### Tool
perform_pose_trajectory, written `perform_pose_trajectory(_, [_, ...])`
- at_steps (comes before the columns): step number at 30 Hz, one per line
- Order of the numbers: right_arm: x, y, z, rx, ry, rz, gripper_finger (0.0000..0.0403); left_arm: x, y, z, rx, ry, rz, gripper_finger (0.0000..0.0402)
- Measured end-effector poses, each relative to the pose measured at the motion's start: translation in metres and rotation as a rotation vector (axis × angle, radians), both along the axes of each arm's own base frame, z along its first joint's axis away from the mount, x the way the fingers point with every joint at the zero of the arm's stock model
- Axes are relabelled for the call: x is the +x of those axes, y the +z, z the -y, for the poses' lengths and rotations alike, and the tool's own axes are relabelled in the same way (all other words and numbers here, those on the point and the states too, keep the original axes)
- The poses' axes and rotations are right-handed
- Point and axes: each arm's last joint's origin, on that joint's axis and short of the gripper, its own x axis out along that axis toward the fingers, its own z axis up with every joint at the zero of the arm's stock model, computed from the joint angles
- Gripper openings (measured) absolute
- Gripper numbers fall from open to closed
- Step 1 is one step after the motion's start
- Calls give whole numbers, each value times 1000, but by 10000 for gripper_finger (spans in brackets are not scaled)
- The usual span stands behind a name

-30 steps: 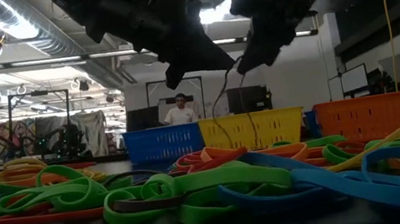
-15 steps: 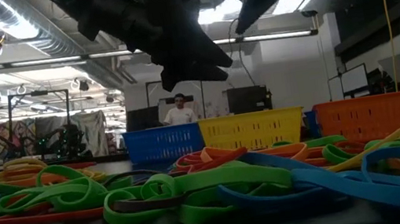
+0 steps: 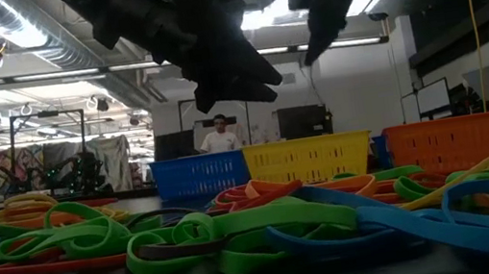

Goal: Sort rubber bands into baskets
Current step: Put the violet rubber band into the pink basket, then put the blue rubber band into the transparent orange basket

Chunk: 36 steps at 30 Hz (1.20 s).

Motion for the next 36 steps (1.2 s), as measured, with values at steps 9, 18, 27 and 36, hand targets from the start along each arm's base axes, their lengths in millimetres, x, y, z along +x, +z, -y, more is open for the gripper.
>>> perform_pose_trajectory(9, [8, -32, 29, 142, -4, -36, 7, -2, -3, 0, 1, 0, -42, 145])
perform_pose_trajectory(18, [16, -51, 36, 128, -42, -117, 16, -2, -3, 0, -6, 6, -39, 145])
perform_pose_trajectory(27, [15, -52, 36, 130, -54, -134, 105, -3, -3, 0, 0, 1, -43, 145])
perform_pose_trajectory(36, [14, -52, 35, 134, -56, -138, 153, -10, 6, 0, -4, -5, -66, 145])
